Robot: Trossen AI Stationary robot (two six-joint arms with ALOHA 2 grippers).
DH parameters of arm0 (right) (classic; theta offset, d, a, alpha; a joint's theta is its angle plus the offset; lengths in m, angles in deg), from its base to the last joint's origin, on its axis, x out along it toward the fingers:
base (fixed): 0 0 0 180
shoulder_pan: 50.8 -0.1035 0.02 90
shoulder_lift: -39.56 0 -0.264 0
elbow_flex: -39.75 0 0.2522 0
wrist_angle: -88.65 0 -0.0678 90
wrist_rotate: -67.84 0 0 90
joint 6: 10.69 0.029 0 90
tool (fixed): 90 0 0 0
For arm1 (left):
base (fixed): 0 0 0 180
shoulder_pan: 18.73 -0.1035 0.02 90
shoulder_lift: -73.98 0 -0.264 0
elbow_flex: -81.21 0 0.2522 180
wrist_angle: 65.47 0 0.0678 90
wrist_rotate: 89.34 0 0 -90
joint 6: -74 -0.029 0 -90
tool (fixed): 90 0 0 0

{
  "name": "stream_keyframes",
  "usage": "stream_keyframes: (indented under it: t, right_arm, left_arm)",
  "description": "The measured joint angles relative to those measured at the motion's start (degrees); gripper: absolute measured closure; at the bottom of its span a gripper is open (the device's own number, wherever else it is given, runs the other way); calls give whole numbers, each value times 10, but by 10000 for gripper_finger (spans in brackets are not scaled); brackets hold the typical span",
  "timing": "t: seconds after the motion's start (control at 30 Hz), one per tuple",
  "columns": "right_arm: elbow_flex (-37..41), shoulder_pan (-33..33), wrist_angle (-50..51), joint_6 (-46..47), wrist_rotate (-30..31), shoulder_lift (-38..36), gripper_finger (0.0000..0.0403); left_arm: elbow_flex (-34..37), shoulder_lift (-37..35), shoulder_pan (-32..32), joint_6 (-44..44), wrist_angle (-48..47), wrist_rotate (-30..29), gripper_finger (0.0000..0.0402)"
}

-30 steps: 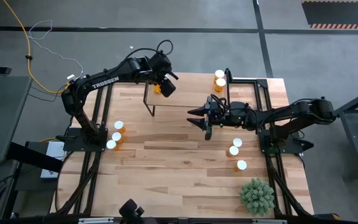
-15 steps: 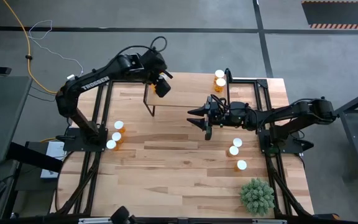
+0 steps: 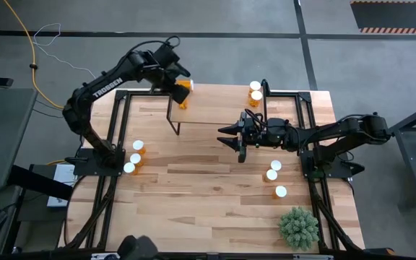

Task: Pick and place medicine bottles onto shelf by color
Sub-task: Put the yellow pill bottle on the shelf

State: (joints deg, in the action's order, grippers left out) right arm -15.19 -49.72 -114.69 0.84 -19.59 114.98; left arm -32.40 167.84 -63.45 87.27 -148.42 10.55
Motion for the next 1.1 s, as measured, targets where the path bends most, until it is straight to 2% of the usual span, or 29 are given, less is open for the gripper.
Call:
stream_keyframes:
  t: [0.4,1.1]
  right_arm:
    - [0,0,0,3,0,0,251]
    - [0,0,0,15,0,0,251]
  left_arm:
    - [0,41,2,16,0,-13,195]
    - [0,41,3,12,6,-63,195]
